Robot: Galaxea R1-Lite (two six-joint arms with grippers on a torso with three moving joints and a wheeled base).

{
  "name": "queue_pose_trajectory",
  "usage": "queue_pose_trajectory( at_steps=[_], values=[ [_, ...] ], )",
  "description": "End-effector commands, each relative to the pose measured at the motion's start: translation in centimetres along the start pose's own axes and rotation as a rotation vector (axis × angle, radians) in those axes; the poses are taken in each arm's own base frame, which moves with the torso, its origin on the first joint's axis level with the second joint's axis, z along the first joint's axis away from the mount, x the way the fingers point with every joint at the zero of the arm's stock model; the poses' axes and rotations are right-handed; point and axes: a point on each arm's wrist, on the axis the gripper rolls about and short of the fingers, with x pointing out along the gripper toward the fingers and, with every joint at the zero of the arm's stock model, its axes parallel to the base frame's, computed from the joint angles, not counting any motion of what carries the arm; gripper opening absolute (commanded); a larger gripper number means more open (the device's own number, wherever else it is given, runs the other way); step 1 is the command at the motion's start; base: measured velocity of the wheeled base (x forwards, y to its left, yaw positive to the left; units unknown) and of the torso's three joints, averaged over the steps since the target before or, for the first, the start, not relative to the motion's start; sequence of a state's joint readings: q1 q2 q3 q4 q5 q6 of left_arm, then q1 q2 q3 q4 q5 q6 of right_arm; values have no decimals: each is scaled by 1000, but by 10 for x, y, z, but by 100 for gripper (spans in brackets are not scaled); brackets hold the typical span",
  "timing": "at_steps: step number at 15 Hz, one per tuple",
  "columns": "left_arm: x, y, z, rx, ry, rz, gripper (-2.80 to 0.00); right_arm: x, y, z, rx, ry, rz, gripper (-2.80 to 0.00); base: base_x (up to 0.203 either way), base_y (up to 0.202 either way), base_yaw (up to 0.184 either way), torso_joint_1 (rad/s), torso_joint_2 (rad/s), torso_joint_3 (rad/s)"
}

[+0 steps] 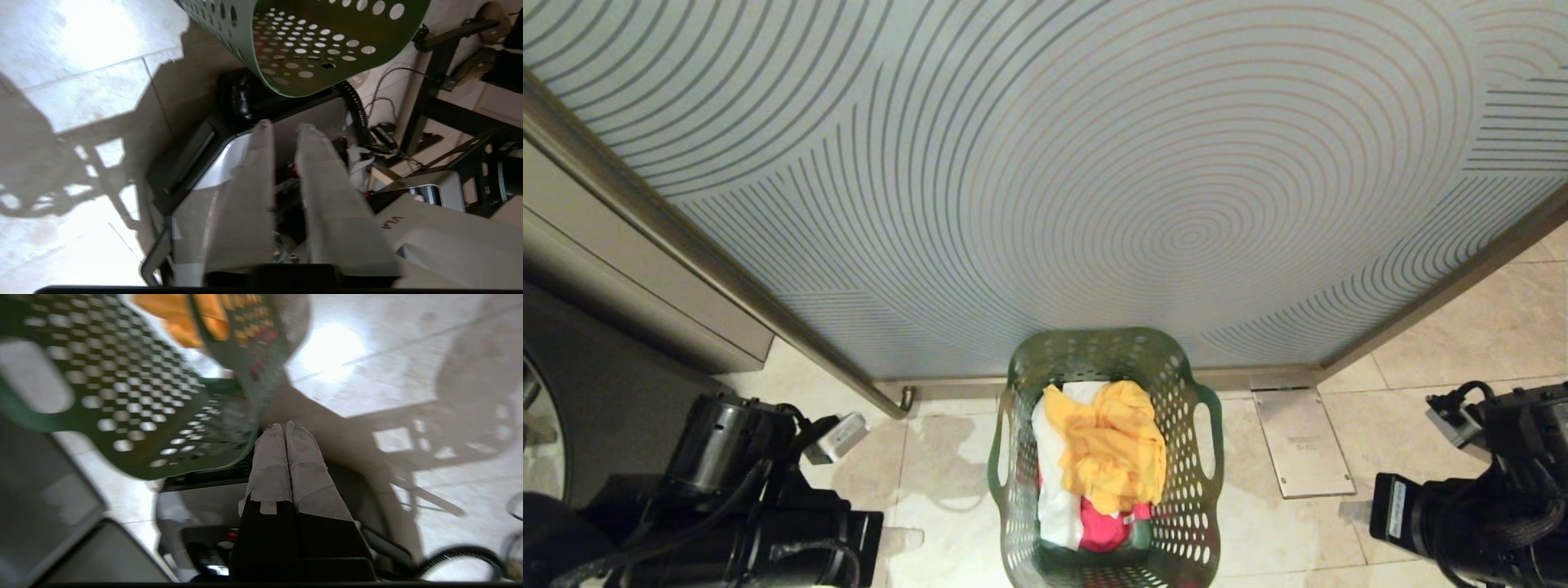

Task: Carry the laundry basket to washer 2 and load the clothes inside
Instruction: Pick up the clothes basket and put it beside the washing machine

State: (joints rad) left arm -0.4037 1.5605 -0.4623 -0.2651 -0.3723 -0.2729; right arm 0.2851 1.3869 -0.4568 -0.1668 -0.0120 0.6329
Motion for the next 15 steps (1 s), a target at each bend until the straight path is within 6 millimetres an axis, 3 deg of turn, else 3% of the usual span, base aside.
queue_pose_trajectory(
  at_steps=[1,5,9,15],
  values=[
    [8,-4,-1,-18,31,-13,0,16,-1,-5,-23,62,-47,-280,0,0,0,0,0,0],
    [14,-4,3,-43,18,52,0,23,-6,-17,-208,192,-102,-280,0,0,0,0,0,0],
    [17,-3,4,-46,-4,144,0,24,-8,-16,-387,207,-104,-280,0,0,0,0,0,0],
    [27,-5,11,-24,-40,120,0,23,-17,-7,-345,150,-207,-280,0,0,0,0,0,0]
  ],
)
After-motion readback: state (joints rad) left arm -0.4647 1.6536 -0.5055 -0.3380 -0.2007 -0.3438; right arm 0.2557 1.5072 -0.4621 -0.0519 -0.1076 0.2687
